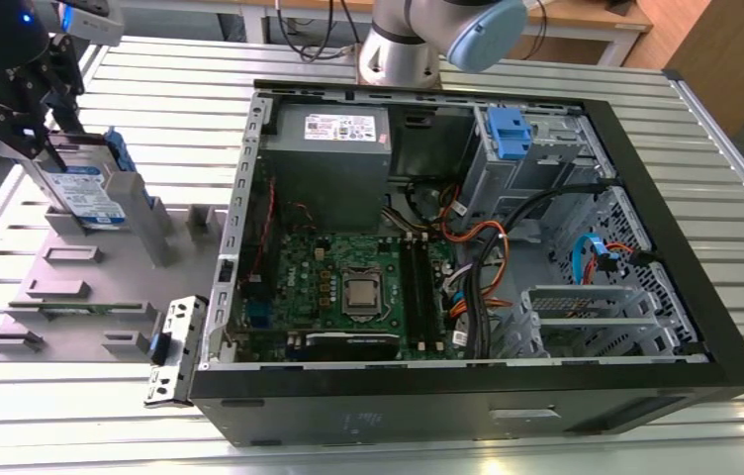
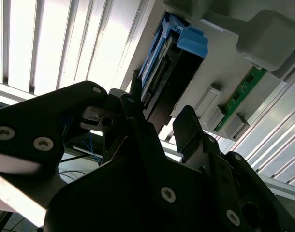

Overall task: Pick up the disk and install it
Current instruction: 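Pick up the disk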

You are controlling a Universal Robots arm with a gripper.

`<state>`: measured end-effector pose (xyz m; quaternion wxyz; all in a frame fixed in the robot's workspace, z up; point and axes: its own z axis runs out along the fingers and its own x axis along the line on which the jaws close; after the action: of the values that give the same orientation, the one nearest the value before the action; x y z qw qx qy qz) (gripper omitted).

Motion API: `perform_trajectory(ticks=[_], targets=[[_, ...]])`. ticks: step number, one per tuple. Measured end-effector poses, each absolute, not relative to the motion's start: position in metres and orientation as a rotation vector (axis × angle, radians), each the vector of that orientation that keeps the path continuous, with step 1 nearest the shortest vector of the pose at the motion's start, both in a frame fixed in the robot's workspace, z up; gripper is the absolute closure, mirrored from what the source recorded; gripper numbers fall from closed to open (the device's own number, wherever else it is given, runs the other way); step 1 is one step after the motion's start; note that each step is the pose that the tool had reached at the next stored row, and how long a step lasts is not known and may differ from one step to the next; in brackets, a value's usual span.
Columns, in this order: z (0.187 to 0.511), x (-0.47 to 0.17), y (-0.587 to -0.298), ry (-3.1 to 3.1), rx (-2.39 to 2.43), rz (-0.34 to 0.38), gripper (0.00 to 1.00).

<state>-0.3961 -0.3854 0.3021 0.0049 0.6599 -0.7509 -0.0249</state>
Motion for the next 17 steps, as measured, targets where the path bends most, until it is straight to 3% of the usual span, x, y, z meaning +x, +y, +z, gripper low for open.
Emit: perform_trajectory(ticks=[17], targets=[[0.3074, -0.3960, -0.3854, -2.347, 2.074, -0.079, 0.47]])
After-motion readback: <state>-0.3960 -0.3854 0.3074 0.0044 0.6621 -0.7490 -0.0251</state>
